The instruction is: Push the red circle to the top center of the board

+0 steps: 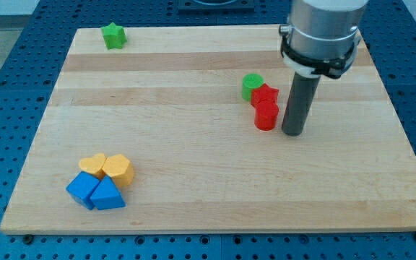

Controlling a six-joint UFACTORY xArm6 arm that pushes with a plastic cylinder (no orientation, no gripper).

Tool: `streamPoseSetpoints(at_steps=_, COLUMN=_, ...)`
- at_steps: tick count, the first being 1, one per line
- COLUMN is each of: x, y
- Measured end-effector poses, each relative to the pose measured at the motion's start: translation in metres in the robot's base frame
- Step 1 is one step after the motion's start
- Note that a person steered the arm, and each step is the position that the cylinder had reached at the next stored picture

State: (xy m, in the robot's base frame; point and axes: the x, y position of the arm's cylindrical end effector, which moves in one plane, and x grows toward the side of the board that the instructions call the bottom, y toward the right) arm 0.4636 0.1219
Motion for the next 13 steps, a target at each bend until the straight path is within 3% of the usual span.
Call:
streamPoseSetpoints(at_steps=7, x=-0.017, y=-0.103)
streamPoseSetpoints(at_steps=13, x=-0.184, y=-0.121)
